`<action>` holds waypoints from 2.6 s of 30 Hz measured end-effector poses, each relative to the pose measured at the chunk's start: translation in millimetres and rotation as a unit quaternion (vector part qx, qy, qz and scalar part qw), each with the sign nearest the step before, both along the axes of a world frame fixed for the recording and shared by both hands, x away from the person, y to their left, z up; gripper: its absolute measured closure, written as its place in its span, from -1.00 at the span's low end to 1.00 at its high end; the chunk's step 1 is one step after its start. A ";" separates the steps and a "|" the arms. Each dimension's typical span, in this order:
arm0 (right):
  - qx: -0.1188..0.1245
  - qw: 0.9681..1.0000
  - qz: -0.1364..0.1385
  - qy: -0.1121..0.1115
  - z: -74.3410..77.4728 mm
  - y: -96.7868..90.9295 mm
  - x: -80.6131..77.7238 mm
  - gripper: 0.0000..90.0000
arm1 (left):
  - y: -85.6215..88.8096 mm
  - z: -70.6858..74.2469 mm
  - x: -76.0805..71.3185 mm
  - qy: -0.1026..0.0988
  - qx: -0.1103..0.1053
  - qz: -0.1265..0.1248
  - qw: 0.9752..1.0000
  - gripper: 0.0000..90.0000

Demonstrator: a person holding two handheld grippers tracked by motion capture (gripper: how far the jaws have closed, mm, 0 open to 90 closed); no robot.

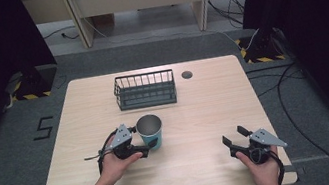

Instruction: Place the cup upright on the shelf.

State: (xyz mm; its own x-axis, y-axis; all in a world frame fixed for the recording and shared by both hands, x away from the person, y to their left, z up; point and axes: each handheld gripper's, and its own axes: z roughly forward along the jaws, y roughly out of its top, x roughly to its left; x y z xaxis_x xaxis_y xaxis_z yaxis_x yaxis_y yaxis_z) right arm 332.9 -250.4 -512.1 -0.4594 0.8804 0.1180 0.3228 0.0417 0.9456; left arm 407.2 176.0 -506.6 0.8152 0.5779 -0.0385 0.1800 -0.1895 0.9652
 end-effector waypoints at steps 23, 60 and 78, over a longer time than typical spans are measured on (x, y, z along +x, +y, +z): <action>0.002 1.000 0.000 0.003 0.0 -0.3 0.3 -0.42 | 7.7 14.2 4.4 -0.011 -0.018 0.013 1.000 -0.63; 0.007 1.000 -0.001 0.006 0.0 -0.9 0.3 -0.42 | 11.5 46.7 21.8 -0.036 -0.035 0.030 0.998 -0.63; 0.009 1.000 0.000 0.007 0.0 -1.2 0.4 -0.42 | 12.0 56.4 31.0 -0.042 -0.034 0.038 0.998 -0.63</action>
